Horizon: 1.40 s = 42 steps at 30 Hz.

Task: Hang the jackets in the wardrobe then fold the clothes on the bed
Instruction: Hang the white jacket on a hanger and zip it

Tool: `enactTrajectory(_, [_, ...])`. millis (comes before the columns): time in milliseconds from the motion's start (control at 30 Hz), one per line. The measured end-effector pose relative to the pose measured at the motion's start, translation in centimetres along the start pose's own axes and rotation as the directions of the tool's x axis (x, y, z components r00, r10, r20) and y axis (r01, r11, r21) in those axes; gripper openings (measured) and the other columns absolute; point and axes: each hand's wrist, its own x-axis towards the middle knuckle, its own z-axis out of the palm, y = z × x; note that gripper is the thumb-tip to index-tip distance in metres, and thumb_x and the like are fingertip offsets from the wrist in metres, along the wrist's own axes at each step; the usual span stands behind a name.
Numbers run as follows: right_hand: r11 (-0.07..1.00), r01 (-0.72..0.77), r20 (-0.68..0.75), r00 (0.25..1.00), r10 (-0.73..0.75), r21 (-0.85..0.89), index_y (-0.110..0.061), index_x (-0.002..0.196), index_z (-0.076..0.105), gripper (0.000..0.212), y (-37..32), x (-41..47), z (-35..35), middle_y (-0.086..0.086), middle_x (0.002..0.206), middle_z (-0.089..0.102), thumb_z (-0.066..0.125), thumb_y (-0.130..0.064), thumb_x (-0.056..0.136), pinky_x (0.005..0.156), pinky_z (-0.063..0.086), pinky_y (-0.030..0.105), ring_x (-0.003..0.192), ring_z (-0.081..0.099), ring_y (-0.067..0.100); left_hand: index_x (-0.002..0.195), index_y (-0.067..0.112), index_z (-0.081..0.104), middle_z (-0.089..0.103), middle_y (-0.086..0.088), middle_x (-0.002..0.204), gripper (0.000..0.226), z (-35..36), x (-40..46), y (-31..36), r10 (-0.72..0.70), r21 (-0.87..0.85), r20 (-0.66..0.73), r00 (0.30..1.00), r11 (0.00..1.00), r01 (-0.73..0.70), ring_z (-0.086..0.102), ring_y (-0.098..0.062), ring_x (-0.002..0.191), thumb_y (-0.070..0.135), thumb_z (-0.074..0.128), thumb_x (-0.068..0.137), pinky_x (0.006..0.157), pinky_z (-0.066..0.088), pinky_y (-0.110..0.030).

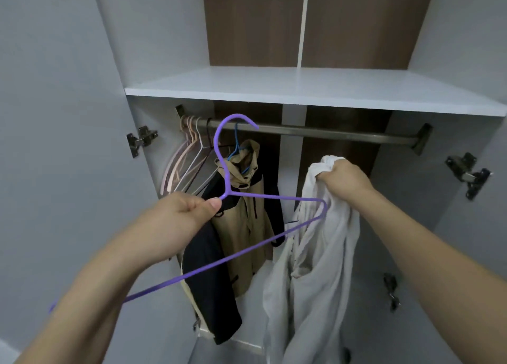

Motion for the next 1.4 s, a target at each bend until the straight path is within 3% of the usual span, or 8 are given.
enactTrajectory(167, [0.999, -0.034, -0.015, 0.999, 0.034, 0.028, -0.014, 0.115, 0.06, 0.038, 0.8, 0.9, 0.6, 0.0, 0.093, 0.055, 0.047, -0.042, 0.094, 0.071, 0.041, 0.034, 0.069, 0.046, 0.013, 0.059, 0.023, 0.043, 0.039, 0.002, 0.048, 0.053, 2.3, -0.6, 1.3, -0.012, 0.183, 0.005, 1.0, 0.983, 0.011, 0.04, -0.014, 0.045, 0.064, 0.039, 0.092, 0.054, 0.037, -0.032])
enactTrajectory(267, [0.988, -0.089, 0.015, 0.996, 0.088, 0.125, -0.016, 0.129, 0.055, 0.042, 1.0, 0.9, 0.1, 0.006, 0.116, 0.06, 0.051, -0.038, 0.093, 0.078, 0.042, 0.034, 0.091, 0.057, 0.021, 0.06, 0.028, 0.045, 0.041, 0.006, 0.042, 0.05, 3.5, -0.3, 1.9, 0.018, 0.314, -0.055, 0.998, 0.95, 0.0, 0.04, -0.009, 0.039, 0.065, 0.034, 0.093, 0.048, 0.033, -0.026])
enactTrajectory(533, [0.97, -0.082, -0.005, 0.996, 0.085, 0.231, -0.008, 0.078, 0.056, 0.021, 1.1, 0.8, -2.7, 0.007, 0.076, 0.056, 0.056, -0.028, 0.085, 0.069, 0.041, 0.034, 0.074, 0.054, 0.029, 0.061, 0.022, 0.045, 0.047, 0.005, 0.051, 0.055, 5.6, -0.3, 4.4, 0.097, 0.526, -0.077, 0.992, 0.85, -0.042, 0.052, -0.014, 0.051, 0.06, 0.03, 0.097, 0.051, 0.04, -0.028])
enactTrajectory(700, [0.945, -0.137, -0.056, 0.986, 0.16, 0.296, 0.006, 0.116, 0.054, 0.044, 1.0, 0.7, -3.7, 0.026, 0.111, 0.061, 0.057, -0.022, 0.081, 0.081, 0.053, 0.05, 0.093, 0.064, 0.042, 0.063, 0.022, 0.045, 0.051, 0.005, 0.056, 0.054, 5.0, -0.7, 5.9, 0.115, 0.59, -0.097, 0.989, 0.806, -0.036, 0.054, -0.014, 0.057, 0.06, 0.029, 0.097, 0.056, 0.045, -0.03])
enactTrajectory(900, [0.924, -0.221, -0.03, 0.97, 0.242, 0.31, 0.005, 0.118, 0.053, 0.045, 1.0, 0.3, -4.1, 0.025, 0.105, 0.062, 0.057, -0.017, 0.08, 0.089, 0.051, 0.054, 0.096, 0.062, 0.042, 0.073, 0.023, 0.046, 0.054, 0.002, 0.07, 0.048, 6.7, -0.5, 7.1, 0.102, 0.712, -0.046, 0.994, 0.701, -0.039, 0.059, -0.02, 0.071, 0.056, 0.024, 0.101, 0.073, 0.055, -0.038])
enactTrajectory(1100, [0.822, -0.319, 0.069, 0.943, 0.326, 0.472, 0.006, 0.127, 0.047, 0.05, 0.7, -0.6, -4.9, 0.032, 0.1, 0.061, 0.054, -0.009, 0.08, 0.08, 0.053, 0.049, 0.079, 0.054, 0.028, 0.077, 0.025, 0.051, 0.056, 0.004, 0.068, 0.048, 7.0, 0.4, 6.8, 0.151, 0.737, -0.085, 0.985, 0.675, -0.04, 0.058, -0.014, 0.063, 0.057, 0.023, 0.1, 0.063, 0.054, -0.033])
enactTrajectory(1267, [0.379, -0.487, 0.359, 0.861, 0.36, 0.787, -0.001, 0.095, 0.05, 0.008, -1.3, -1.4, -4.7, 0.012, 0.074, 0.046, 0.042, -0.002, 0.091, 0.052, 0.045, 0.026, 0.057, 0.048, 0.022, 0.074, 0.021, 0.051, 0.055, 0.004, 0.071, 0.047, 13.0, 5.6, 2.4, 0.062, 0.488, 0.149, 0.987, 0.863, -0.128, 0.051, -0.013, 0.063, 0.056, 0.032, 0.1, 0.058, 0.038, -0.028])
enactTrajectory(1400, [0.525, -0.4, 0.339, 0.916, 0.213, 0.751, -0.01, 0.08, 0.051, 0.006, -0.4, -2.7, -4.7, 0.008, 0.071, 0.052, 0.052, -0.006, 0.085, 0.055, 0.044, 0.027, 0.058, 0.052, 0.017, 0.059, 0.027, 0.041, 0.035, 0.009, 0.048, 0.05, 15.6, 6.6, -2.5, 0.013, -0.218, 0.22, 0.975, 0.975, 0.037, 0.031, -0.009, 0.043, 0.07, 0.045, 0.084, 0.046, 0.027, -0.024])
